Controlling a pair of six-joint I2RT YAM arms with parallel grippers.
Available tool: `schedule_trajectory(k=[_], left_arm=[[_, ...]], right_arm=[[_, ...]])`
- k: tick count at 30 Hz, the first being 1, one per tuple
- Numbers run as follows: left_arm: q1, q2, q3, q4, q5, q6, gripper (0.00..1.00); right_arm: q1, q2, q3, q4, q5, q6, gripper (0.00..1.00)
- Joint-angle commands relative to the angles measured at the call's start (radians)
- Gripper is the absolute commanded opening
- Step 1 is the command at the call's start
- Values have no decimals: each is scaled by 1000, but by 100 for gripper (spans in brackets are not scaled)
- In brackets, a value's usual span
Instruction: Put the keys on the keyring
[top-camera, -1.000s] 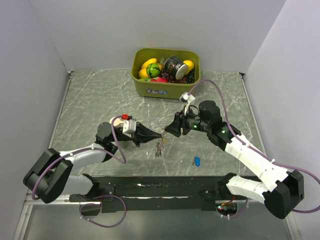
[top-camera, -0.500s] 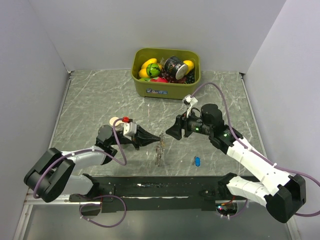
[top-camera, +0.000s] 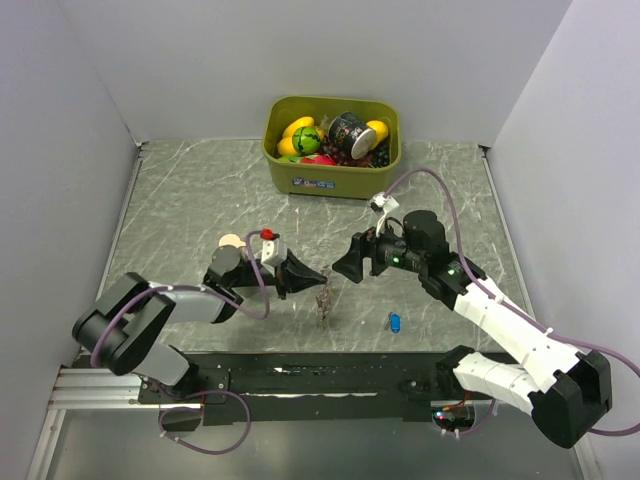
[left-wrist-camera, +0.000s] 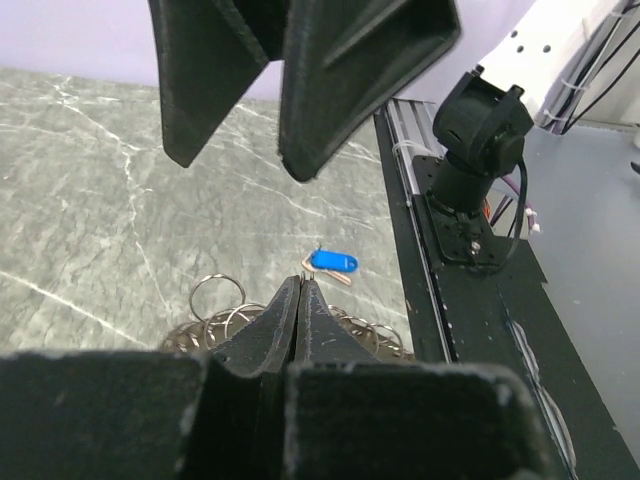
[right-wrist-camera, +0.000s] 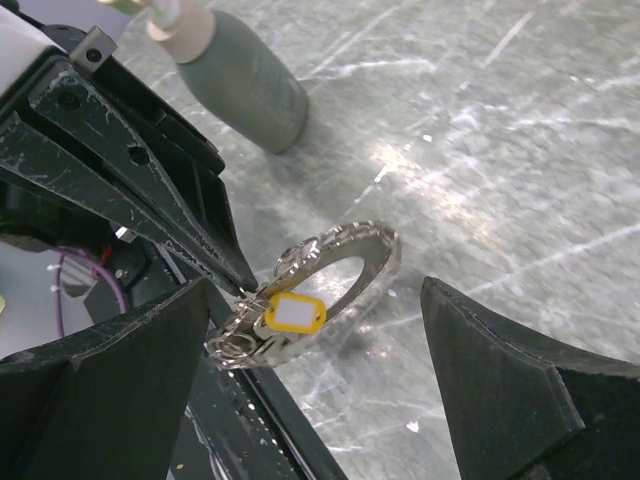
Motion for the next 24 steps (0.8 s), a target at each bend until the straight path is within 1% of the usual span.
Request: schedule_trajectory(k=[1,5,9,14,18,22,24], left_arm=[[-20,64,90,277,2,-60,1],[-36,135,146,364,-2,-115,1],[-53,187,129,432,-39,-140,1],[-52,234,11,528,-119,-151,1],[-53,245,-73,556,-181,-129,1],[-50,230,-175,577,-310,-103,1],[-46,228,-189,582,-330,-102,1]], right_arm=[[-25,-48,-5,13,35,9,93],[-51,-62,-20,21,30,16,96],[-66,-54,-31,27,21,23,97],[-68,-29,-37,33,0,18,97],[-68,-17,-54,44,-9,20,98],[-68,-2,-60,54,-16,20,98],[-68,12,-57,61,-19,21,98]])
